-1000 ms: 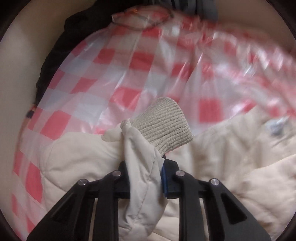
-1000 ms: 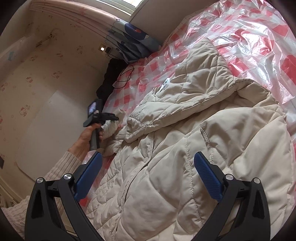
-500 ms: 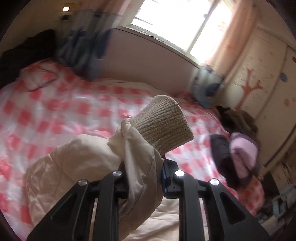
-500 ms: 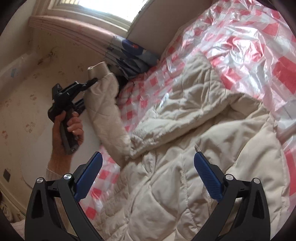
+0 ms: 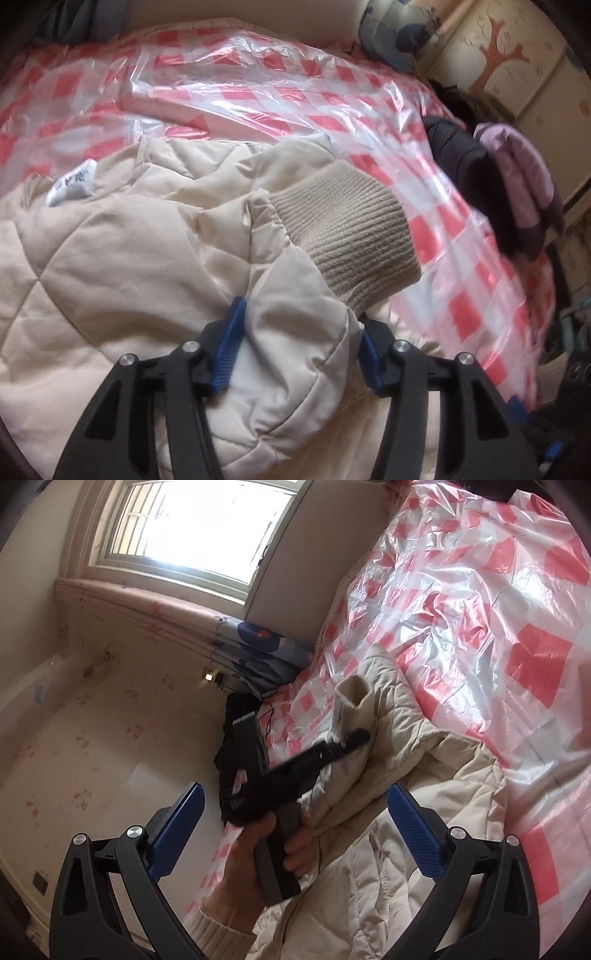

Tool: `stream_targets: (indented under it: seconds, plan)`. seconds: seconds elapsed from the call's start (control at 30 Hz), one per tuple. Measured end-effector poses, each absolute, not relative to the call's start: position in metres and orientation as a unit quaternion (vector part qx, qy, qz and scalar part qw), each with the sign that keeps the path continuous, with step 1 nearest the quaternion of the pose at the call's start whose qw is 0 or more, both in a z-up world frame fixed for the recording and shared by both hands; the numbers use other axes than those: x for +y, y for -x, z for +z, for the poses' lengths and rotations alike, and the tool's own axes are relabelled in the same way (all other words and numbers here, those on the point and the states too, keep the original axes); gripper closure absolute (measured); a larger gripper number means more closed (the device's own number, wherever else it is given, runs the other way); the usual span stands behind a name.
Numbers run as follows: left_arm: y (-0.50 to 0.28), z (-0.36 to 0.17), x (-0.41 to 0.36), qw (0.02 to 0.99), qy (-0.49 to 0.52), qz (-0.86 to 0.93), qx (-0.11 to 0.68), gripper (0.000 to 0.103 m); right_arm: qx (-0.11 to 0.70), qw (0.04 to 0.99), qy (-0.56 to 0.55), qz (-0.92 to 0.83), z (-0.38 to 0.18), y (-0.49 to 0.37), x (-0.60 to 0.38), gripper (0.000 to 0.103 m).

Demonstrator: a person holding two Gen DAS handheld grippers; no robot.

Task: Fold large clothes
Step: 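Lay the held sleeve across the jacket body and open the left gripper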

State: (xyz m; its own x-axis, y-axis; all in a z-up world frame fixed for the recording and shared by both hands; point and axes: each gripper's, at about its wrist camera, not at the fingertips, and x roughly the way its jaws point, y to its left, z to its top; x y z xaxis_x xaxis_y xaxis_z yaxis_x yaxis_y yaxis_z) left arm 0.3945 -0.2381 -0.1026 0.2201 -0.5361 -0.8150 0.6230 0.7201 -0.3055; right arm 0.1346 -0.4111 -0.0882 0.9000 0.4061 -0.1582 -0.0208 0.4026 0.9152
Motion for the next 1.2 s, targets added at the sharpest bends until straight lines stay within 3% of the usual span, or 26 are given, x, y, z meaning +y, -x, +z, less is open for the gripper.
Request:
stream_targets:
  seconds: [0.13, 0.37, 0.43, 0.63, 0.67, 0.7, 0.77, 0.8, 1.0, 1.13, 1.2]
  plan:
    - [-0.375, -0.082, -0.229, 0.790, -0.089, -0.358, 0.490, 0.014, 0.177, 0.798, -0.560, 0.136, -0.097, -0.143, -0.425, 0.007]
    - [-0.336, -0.025, -0.140, 0.827, -0.084, -0.327, 0.449, 0.014, 0.257, 0.793, -0.536, 0.137, -0.094, -0.179, -0.416, 0.007]
    - [-0.333, -0.014, -0.106, 0.842, -0.077, -0.309, 0.435, 0.007, 0.292, 0.796, -0.516, 0.120, -0.088, -0.206, -0.415, 0.007]
    - [-0.355, -0.021, -0.006, 0.870, -0.015, -0.230, 0.436, 0.007, 0.402, 0.807, -0.428, 0.065, -0.094, -0.304, -0.403, 0.007]
    - [-0.362, -0.025, 0.009, 0.871, 0.006, -0.219, 0.439, 0.007, 0.425, 0.812, -0.397, 0.052, -0.099, -0.320, -0.397, 0.012]
    - [-0.367, -0.030, 0.017, 0.873, 0.023, -0.211, 0.440, 0.007, 0.436, 0.817, -0.375, 0.049, -0.102, -0.328, -0.393, 0.040]
    - [-0.378, -0.039, 0.032, 0.871, 0.051, -0.201, 0.445, 0.007, 0.436, 0.840, -0.319, 0.047, -0.097, -0.338, -0.380, 0.062]
    - [-0.385, -0.046, 0.038, 0.868, 0.066, -0.195, 0.451, 0.007, 0.424, 0.852, -0.303, 0.055, -0.090, -0.338, -0.376, 0.082]
    - [-0.398, -0.067, 0.041, 0.863, 0.096, -0.197, 0.454, 0.007, 0.335, 0.914, -0.222, 0.044, -0.024, -0.327, -0.383, 0.083]
    - [-0.407, -0.101, 0.024, 0.842, 0.042, -0.171, 0.510, 0.007, 0.489, 0.851, -0.190, 0.031, -0.095, -0.359, -0.396, 0.079]
    - [-0.400, -0.101, 0.020, 0.840, 0.016, -0.170, 0.515, 0.007, 0.497, 0.842, -0.204, 0.046, -0.100, -0.343, -0.406, 0.071]
